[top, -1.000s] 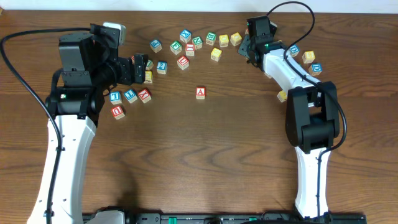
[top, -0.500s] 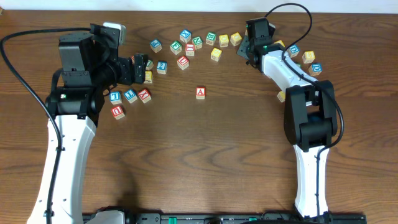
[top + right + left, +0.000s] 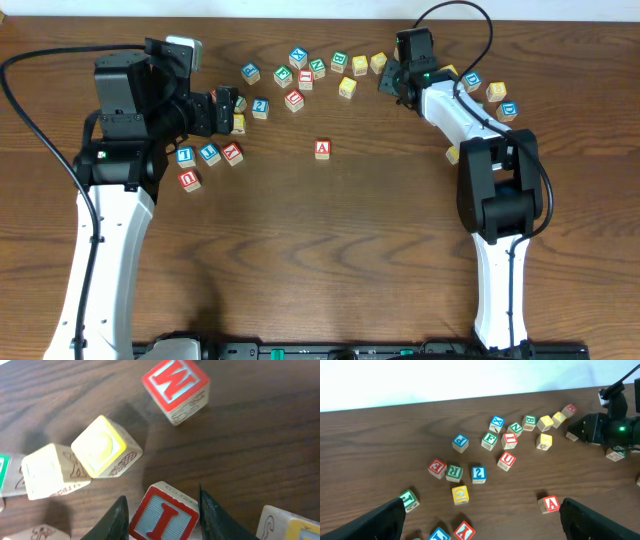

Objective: Spell out AI2
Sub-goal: 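Lower the right gripper and grasp the red I block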

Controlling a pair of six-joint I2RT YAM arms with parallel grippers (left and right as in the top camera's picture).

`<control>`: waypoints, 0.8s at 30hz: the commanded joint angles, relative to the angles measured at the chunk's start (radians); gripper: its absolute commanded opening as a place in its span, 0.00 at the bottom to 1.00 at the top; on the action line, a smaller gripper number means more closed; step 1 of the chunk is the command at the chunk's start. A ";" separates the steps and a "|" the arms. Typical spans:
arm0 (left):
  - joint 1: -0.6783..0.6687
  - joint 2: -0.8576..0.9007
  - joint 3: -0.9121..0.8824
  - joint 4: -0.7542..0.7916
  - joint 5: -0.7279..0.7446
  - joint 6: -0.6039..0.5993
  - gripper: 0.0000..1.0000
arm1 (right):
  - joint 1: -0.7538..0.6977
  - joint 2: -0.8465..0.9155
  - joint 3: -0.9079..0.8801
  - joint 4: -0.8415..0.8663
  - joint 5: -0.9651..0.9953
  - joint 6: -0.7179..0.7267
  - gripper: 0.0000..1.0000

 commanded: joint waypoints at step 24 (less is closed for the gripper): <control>0.000 -0.002 0.026 0.003 0.001 -0.008 0.97 | 0.010 -0.038 0.013 -0.219 -0.137 -0.420 0.47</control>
